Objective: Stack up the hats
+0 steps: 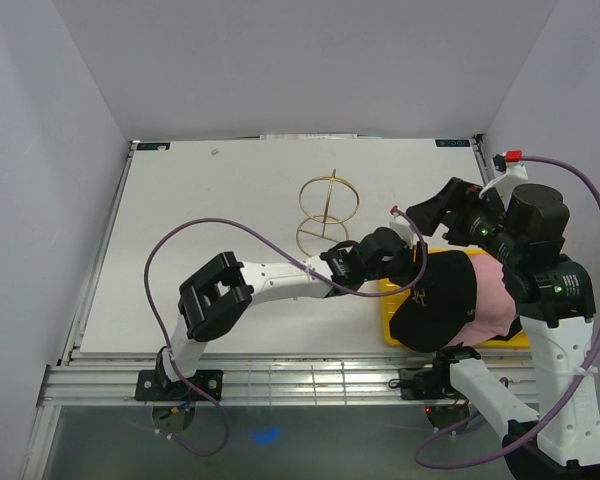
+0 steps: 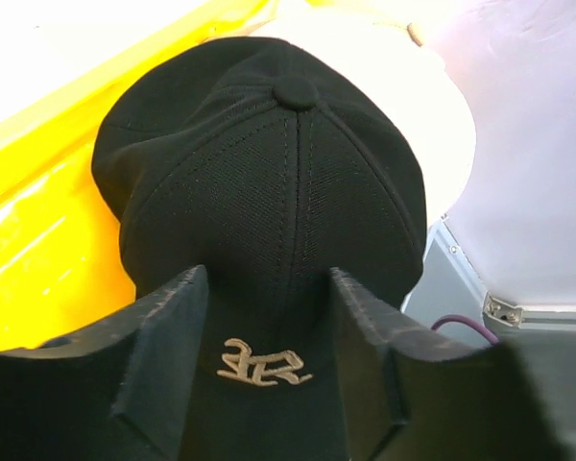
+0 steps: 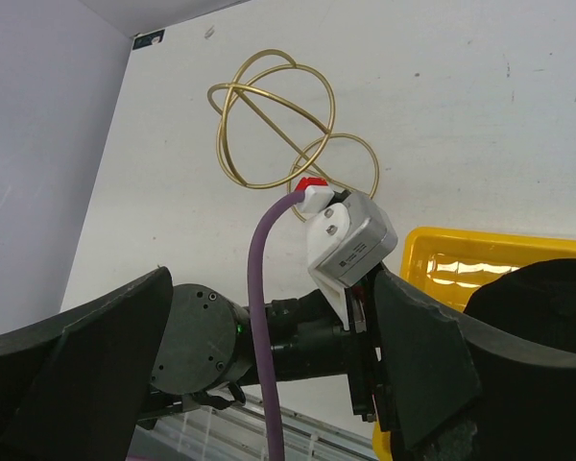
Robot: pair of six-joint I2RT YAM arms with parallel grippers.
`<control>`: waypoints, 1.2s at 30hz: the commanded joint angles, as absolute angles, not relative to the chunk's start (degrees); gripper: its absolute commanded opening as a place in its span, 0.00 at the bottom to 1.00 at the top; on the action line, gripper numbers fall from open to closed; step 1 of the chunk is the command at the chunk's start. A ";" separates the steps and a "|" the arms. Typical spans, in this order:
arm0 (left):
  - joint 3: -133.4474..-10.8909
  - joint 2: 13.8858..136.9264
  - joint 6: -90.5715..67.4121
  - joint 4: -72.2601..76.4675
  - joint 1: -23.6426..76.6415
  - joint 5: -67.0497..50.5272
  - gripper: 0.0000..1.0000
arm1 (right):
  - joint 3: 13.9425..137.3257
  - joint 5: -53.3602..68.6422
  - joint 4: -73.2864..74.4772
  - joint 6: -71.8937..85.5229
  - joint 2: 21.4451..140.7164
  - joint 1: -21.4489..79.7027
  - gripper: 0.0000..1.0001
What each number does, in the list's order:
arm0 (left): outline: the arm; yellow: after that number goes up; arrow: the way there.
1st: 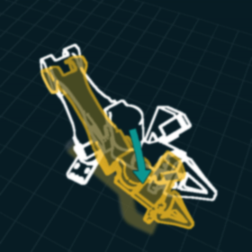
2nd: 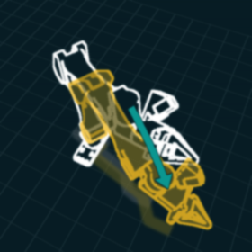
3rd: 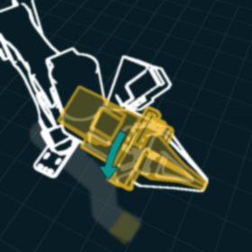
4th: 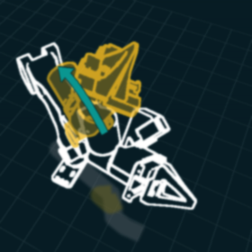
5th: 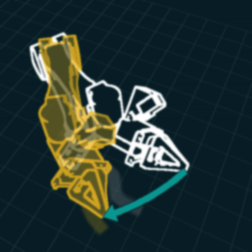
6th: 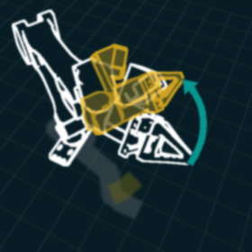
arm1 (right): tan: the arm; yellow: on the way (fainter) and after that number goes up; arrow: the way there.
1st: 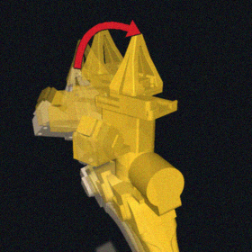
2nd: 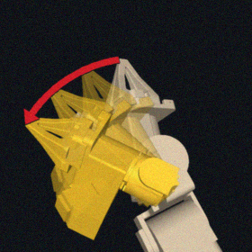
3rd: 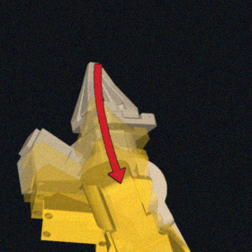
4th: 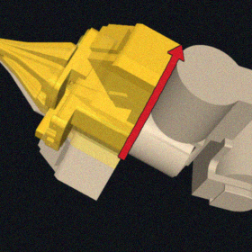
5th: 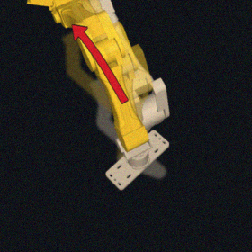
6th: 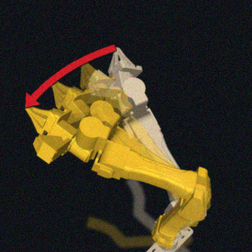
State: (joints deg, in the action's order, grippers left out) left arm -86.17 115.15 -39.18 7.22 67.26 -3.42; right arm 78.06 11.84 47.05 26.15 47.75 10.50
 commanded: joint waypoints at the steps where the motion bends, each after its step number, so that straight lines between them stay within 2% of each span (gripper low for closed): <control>1: -88.24 115.49 -38.85 7.56 67.68 -4.83 0.59 | 77.43 12.13 45.88 25.40 47.11 10.46 0.91; 5: -88.68 116.10 -38.93 7.03 67.68 -5.10 0.48 | 77.08 12.39 45.70 25.40 47.11 10.46 0.91; 6: -88.68 116.19 -38.94 6.94 67.68 -5.10 0.42 | 76.99 12.39 45.70 25.40 46.94 10.46 0.91; 12: -88.94 115.67 -39.11 6.24 67.68 -5.19 0.25 | 76.20 12.66 45.35 25.40 46.85 10.46 0.91; 16: -90.26 115.14 -38.67 4.41 67.68 -4.92 0.00 | 76.81 12.13 45.44 25.31 46.93 10.46 0.91; 36: -96.50 103.98 -34.63 -4.13 66.80 0.95 0.00 | 89.29 14.76 45.26 28.56 51.41 10.46 0.91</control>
State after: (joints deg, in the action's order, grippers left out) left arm -93.58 111.00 -35.81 -3.97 67.22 -1.83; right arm 86.48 12.82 46.89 27.35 50.94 10.50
